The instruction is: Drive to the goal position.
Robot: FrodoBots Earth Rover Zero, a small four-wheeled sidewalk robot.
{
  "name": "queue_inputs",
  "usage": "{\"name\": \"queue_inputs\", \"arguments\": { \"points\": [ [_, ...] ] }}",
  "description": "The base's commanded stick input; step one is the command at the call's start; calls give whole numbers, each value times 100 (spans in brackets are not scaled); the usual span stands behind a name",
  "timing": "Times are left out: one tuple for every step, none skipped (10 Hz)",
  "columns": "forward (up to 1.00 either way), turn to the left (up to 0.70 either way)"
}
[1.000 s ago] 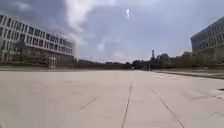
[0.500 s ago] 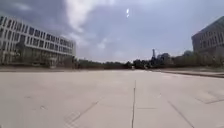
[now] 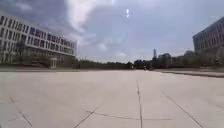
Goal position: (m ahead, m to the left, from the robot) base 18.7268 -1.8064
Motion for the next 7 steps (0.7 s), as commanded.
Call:
{"name": "queue_inputs", "arguments": {
  "points": [
    [70, 0],
    [70, 0],
    [70, 0],
    [70, 0],
    [70, 0],
    [70, 0],
    [70, 0]
  ]
}}
